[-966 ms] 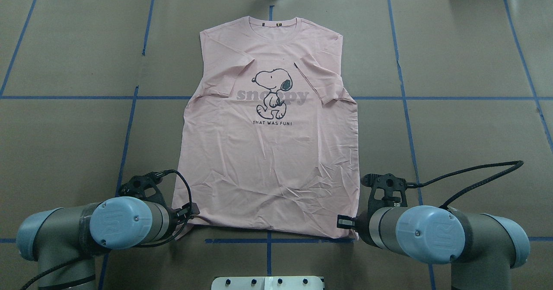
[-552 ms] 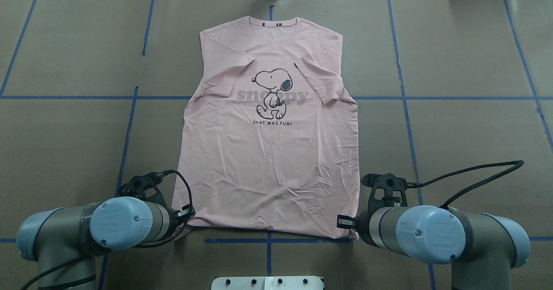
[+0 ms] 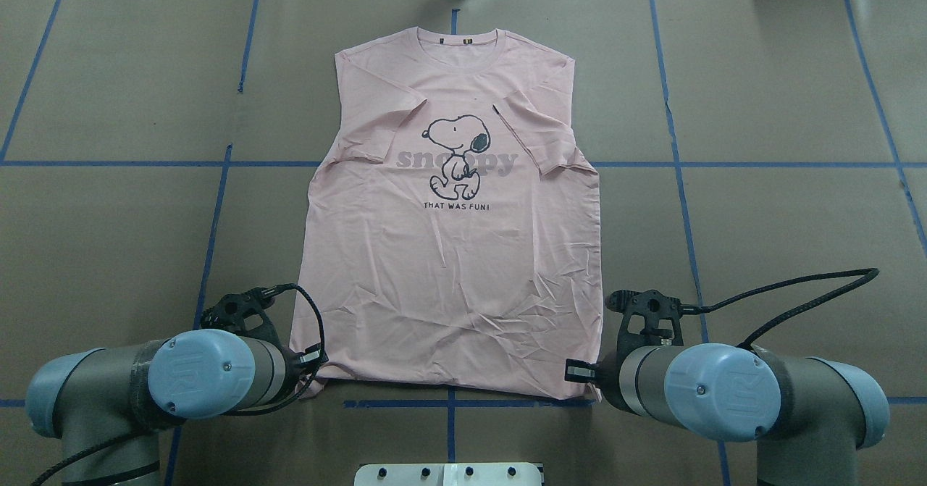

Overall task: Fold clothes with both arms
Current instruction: 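Grasp the hem corners with both grippers, then lift the hem and fold it toward the collar with both grippers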

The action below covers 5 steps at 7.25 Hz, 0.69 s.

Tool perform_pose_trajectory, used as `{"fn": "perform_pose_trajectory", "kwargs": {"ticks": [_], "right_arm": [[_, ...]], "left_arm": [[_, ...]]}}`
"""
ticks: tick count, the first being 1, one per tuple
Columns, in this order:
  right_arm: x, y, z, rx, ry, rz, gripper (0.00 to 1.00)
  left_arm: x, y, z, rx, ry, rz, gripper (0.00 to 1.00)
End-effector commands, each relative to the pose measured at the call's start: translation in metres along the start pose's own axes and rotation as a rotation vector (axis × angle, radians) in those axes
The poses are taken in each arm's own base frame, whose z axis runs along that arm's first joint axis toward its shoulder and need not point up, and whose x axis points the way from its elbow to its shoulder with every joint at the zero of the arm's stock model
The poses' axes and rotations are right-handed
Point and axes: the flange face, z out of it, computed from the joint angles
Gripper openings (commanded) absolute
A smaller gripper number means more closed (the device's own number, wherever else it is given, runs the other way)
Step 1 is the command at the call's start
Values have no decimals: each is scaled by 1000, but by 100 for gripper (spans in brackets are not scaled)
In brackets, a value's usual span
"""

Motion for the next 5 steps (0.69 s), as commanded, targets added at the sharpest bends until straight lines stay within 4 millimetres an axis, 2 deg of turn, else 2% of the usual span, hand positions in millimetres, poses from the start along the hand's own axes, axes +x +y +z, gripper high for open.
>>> {"fn": "perform_pose_trajectory", "kwargs": {"ticks": [1,2,3,5], "right_arm": [[3,-9,-12,-32,-13,15,0],[1,-10,-34,-48,-48,18,0],[12,-8,-48,-79,-53,20,0],[27,2,-76,-129,-69,10,0]], "left_arm": [[5,0,-33,-16,56,8,0],[6,5,-45,-17,48,11,0],[5,9,-78,-19,44,11,0],[-3,61,-121,-108,62,75,0]]}}
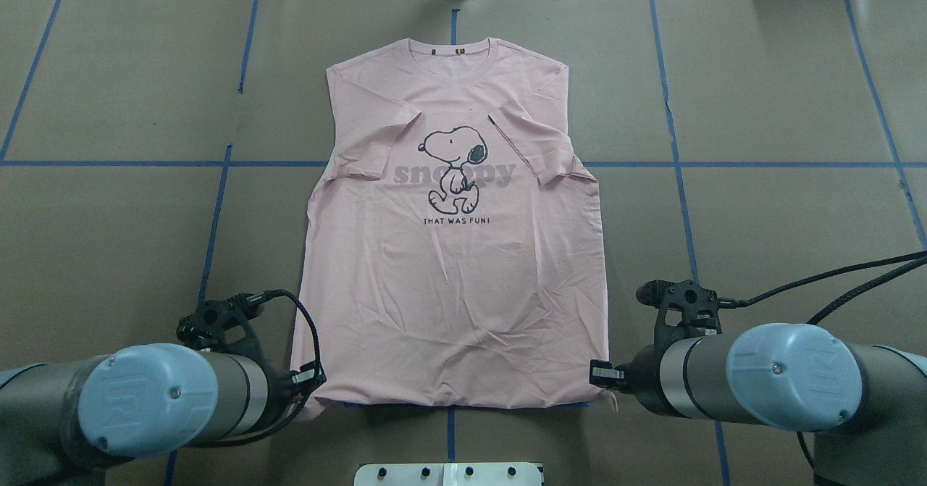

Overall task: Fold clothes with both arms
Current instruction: 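Lift the hem and fold it toward the collar with both grippers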

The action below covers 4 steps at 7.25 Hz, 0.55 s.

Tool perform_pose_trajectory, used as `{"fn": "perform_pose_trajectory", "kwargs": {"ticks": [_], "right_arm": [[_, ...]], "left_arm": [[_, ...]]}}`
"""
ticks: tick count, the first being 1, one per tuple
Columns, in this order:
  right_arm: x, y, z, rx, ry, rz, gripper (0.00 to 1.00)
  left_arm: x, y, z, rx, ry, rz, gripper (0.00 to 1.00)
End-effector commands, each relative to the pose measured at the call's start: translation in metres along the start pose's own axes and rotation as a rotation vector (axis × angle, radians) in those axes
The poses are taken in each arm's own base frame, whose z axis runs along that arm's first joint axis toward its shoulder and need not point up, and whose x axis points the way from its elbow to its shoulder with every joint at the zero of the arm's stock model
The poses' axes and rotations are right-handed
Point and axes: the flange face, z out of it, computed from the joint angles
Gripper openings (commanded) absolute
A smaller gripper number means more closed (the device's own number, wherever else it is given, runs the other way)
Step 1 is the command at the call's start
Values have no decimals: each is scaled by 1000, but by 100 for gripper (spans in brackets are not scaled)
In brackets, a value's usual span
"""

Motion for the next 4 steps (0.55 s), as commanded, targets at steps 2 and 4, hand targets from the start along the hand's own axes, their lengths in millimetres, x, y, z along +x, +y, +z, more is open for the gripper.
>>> {"fn": "perform_pose_trajectory", "kwargs": {"ticks": [2,4], "right_arm": [[18,25,-54,-129,-37,-16,0],[14,28,-50,-134,-39,-23,0]], "left_arm": [[-9,61,-30,-101,1,44,0],[-9,56,-42,-98,16,48,0]]}}
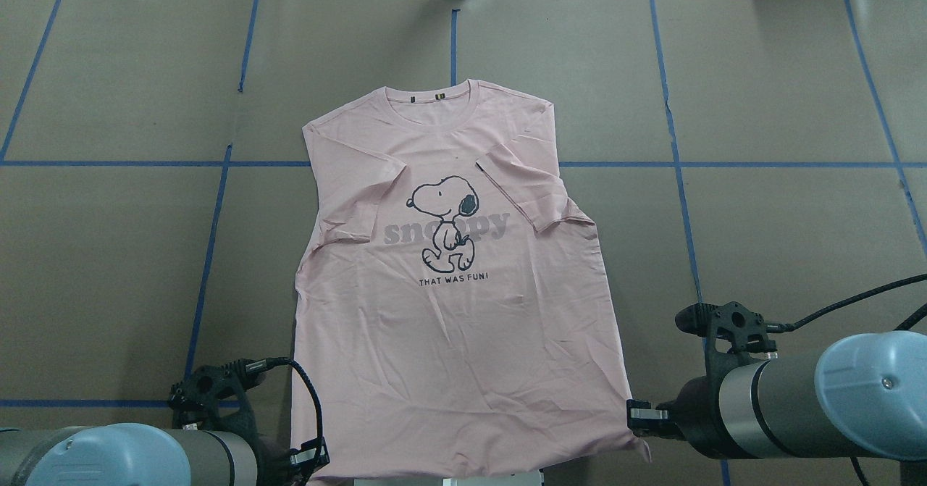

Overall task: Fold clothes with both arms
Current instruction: 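Lift the hem and fold it toward the collar with both grippers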

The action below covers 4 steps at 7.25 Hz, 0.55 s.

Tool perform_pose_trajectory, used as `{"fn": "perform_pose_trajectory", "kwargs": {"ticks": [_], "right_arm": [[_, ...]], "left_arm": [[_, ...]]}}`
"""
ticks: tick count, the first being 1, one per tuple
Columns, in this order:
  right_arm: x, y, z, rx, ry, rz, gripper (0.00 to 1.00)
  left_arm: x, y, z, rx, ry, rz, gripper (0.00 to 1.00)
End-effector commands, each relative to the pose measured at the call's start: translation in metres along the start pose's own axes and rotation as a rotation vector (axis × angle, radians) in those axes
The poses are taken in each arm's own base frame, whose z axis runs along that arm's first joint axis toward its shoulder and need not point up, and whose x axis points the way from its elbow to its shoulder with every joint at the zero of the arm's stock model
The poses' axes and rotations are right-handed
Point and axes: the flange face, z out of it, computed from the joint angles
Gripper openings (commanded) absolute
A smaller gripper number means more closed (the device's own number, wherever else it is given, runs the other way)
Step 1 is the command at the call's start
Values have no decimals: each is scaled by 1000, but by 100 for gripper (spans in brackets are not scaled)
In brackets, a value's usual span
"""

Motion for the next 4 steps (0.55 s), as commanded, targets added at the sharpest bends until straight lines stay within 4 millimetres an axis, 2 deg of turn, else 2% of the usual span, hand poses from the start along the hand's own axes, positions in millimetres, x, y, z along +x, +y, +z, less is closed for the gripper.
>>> {"fn": "perform_pose_trajectory", "kwargs": {"ticks": [1,2,3,4], "right_arm": [[-30,-31,-2,64,-59,-37,0],[-55,-64,5,124,-80,-79,0],[-64,-109,2,193,-77,-81,0],[-60,-150,-6,270,-43,-178,0]], "left_arm": [[4,-26,-4,46,5,-25,0],[12,-51,-17,90,35,57,0],[17,-90,-32,161,50,97,0],[18,-123,-37,221,41,121,0]]}}
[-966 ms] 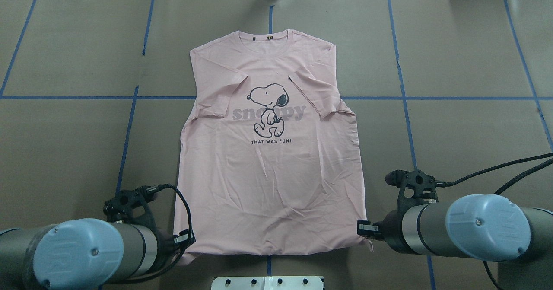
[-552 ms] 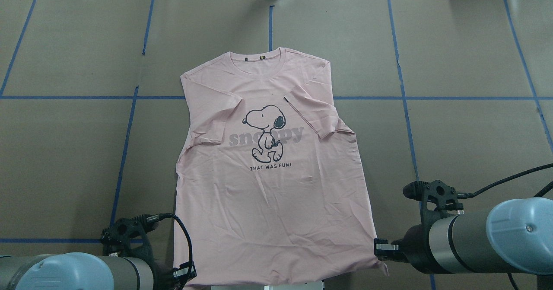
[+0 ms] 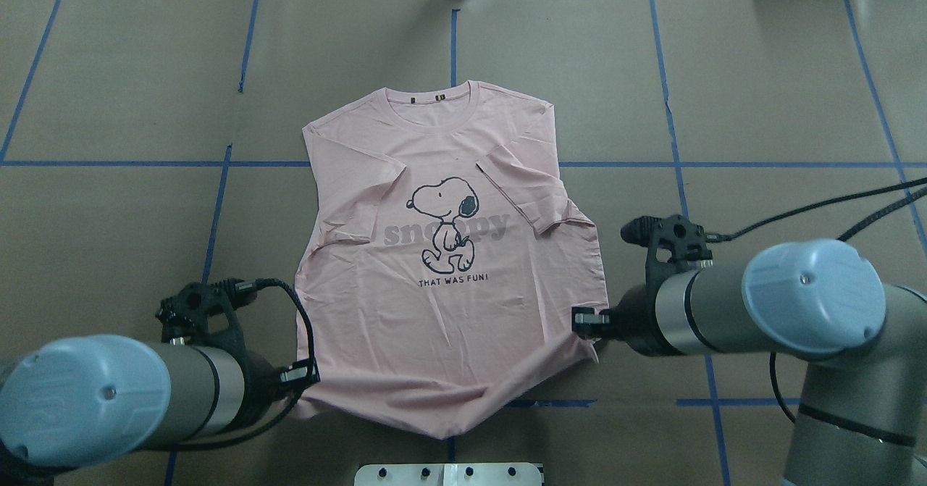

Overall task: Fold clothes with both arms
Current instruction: 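Lift the hem and fold it toward the collar with both grippers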

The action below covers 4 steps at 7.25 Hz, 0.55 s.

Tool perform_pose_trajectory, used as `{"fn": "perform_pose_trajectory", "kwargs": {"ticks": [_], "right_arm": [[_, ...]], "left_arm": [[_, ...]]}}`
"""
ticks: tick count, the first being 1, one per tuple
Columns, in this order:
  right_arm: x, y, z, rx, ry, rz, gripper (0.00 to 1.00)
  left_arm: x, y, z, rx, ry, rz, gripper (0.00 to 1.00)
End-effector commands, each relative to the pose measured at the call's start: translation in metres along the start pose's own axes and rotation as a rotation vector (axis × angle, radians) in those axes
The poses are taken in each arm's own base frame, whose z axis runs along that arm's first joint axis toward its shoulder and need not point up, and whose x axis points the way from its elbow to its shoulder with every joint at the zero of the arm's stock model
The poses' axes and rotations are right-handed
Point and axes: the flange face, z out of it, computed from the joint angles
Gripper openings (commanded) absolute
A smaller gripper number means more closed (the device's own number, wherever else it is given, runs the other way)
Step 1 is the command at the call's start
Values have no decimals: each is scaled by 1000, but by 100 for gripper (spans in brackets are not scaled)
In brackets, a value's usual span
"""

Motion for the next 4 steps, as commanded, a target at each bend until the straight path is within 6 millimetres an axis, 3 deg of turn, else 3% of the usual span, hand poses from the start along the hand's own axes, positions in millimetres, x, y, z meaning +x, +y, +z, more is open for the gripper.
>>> {"fn": "perform_pose_trajectory", "kwargs": {"ticks": [1,2,3,4], "right_arm": [[28,-106,-6,157,79,-98,0],[27,-148,-1,199,108,-108,0],[10,-181,24,208,134,-92,0],[-6,-217,40,223,159,-69,0]], "left_arm": [[3,-82,-1,133,-21,60,0],[4,-119,21,178,-72,61,0],[16,-161,33,228,-66,58,0],[12,-204,57,275,-46,26,0]]}}
